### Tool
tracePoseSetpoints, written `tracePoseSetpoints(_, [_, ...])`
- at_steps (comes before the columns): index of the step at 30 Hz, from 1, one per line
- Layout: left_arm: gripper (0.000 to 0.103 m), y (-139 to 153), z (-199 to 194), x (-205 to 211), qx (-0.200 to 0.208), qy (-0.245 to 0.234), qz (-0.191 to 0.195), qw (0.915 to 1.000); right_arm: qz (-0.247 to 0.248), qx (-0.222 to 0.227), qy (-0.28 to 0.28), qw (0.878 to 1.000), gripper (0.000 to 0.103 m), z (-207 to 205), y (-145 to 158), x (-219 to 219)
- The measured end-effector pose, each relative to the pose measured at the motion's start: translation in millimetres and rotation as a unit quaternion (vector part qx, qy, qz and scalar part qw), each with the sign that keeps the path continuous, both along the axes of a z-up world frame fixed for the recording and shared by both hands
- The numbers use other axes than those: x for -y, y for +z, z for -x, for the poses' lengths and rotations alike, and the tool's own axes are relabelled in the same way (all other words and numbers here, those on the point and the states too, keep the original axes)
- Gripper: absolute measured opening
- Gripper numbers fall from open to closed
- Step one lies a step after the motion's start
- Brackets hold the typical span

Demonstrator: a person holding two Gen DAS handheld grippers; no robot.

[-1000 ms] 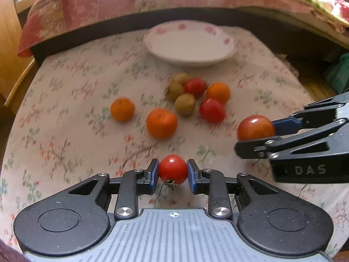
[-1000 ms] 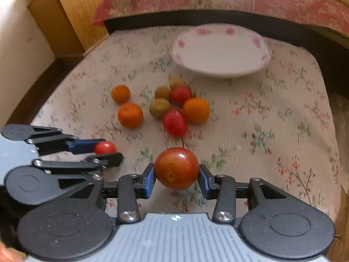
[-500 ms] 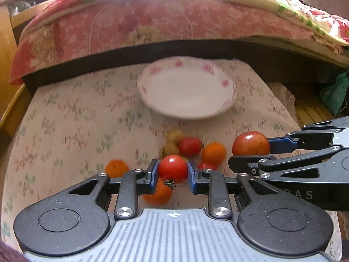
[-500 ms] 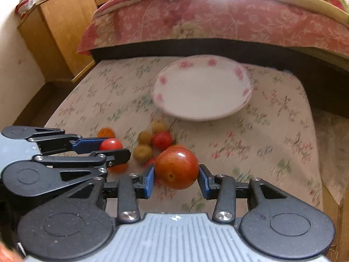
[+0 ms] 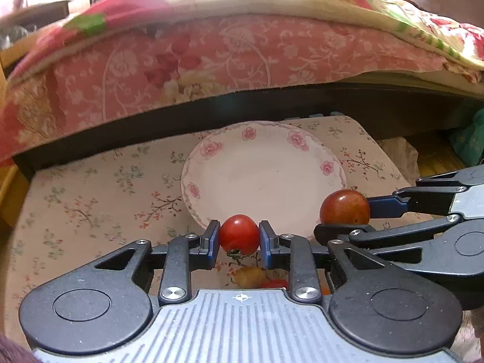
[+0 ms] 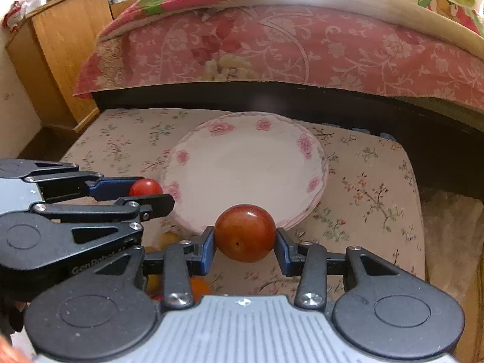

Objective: Organize fruits
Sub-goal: 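Carry both tomatoes over the white plate and open both tools to drop them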

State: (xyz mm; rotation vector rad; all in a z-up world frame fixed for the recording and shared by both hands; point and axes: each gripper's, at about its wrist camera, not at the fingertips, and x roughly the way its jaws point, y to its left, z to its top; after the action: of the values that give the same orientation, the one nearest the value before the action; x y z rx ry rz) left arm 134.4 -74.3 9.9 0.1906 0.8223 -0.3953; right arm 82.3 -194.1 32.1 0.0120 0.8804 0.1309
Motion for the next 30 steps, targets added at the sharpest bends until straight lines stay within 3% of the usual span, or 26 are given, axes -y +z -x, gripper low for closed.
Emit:
tracePoseSetpoints(14, [0.035,-14,-24,2,-0.004,0.013,-0.004,0.9999,0.026,0.007,0.015,1.000,0.044,-29,-11,1])
tracePoseSetpoints(25, [0.049,-15,-25,-1,0.002,0.024,-0.020,0.9995,0.031,0.009,0.018,0.999,0.046,-31,-13,0])
tracePoseSetpoints(30, [0.055,-12,-25,-7,0.004,0.034,-0.013,0.9993,0.034,0.017,0.015,0.999,0.056,-31,-11,2])
